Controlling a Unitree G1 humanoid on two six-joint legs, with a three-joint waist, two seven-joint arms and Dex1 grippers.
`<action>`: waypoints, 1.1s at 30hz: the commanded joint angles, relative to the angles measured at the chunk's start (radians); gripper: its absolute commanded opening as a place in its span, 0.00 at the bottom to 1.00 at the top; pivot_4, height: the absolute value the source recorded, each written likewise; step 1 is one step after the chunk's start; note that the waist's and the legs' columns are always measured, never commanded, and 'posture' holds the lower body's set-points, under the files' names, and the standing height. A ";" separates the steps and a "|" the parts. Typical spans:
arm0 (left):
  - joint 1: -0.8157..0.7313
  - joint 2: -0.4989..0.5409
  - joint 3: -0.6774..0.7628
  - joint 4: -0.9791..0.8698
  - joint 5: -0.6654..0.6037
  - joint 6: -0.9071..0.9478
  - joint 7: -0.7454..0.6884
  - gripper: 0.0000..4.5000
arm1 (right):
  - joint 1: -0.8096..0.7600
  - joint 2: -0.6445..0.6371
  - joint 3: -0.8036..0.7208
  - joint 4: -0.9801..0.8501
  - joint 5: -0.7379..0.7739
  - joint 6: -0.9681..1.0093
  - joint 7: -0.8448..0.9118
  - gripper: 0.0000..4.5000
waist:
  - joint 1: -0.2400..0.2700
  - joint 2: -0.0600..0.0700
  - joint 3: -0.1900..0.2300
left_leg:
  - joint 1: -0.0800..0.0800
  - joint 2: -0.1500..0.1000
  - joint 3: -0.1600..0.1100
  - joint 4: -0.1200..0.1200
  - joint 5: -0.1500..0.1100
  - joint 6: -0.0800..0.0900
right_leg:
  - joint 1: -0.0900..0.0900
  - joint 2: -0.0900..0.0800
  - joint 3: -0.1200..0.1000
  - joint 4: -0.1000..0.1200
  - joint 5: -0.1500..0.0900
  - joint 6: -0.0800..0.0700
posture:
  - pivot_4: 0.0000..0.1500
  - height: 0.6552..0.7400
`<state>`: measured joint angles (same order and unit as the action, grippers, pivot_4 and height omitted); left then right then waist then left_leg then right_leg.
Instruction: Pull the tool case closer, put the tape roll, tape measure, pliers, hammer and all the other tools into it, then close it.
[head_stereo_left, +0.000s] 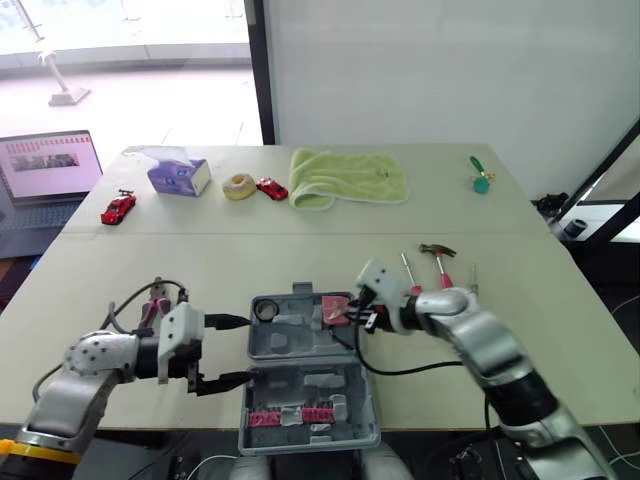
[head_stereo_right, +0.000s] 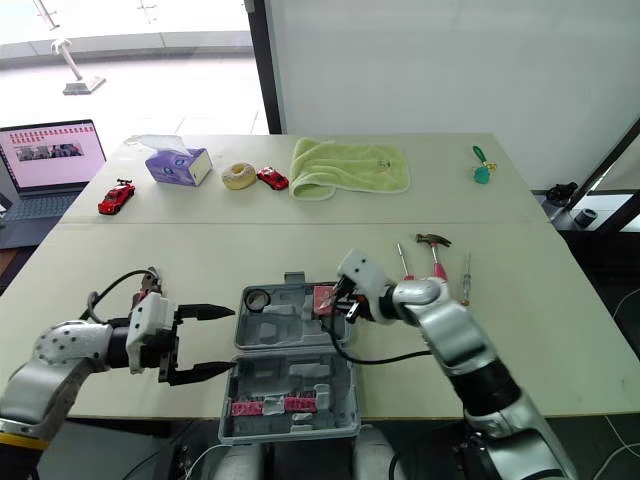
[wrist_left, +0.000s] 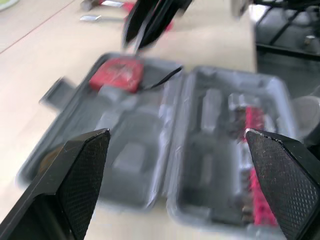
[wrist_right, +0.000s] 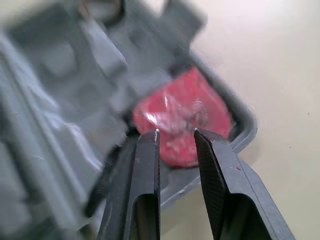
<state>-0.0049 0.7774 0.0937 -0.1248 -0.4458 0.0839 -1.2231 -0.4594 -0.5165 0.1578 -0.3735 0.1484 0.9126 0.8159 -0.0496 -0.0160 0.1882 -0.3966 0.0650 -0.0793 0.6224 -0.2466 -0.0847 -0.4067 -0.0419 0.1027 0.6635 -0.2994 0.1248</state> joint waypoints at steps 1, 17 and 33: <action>0.045 0.030 0.100 0.028 -0.016 -0.021 0.007 1.00 | 0.102 -0.092 -0.152 -0.184 0.073 -0.012 0.028 0.26 | 0.005 -0.001 -0.001 | 0.000 0.000 0.000 -0.001 0.000 0.000 | 0.000 0.000 0.000 0.000 0.000 0.000 | 1.00 1.00; 0.028 0.242 0.319 0.932 0.134 -0.402 -0.031 1.00 | 0.988 -0.134 -0.954 0.046 0.185 -0.563 0.216 0.98 | 0.002 -0.005 0.001 | 0.006 0.000 0.005 -0.008 0.000 -0.001 | 0.004 -0.002 0.001 -0.010 -0.002 -0.005 | 1.00 1.00; -0.012 0.225 0.299 0.970 0.140 -0.428 -0.066 1.00 | 0.990 -0.136 -0.918 0.119 0.232 -0.681 0.154 0.98 | 0.004 -0.005 0.000 | 0.006 0.000 0.006 -0.009 0.000 -0.001 | 0.005 -0.002 0.002 -0.010 -0.002 -0.005 | 1.00 1.00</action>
<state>-0.0278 0.9956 0.3735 0.8727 -0.2922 -0.3532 -1.2982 0.5390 -0.6482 -0.7508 -0.2138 0.3484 0.2259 0.9871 -0.0453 -0.0207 0.1885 -0.3907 0.0651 -0.0732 0.6137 -0.2461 -0.0860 -0.4019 -0.0443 0.1045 0.6536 -0.3017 0.1193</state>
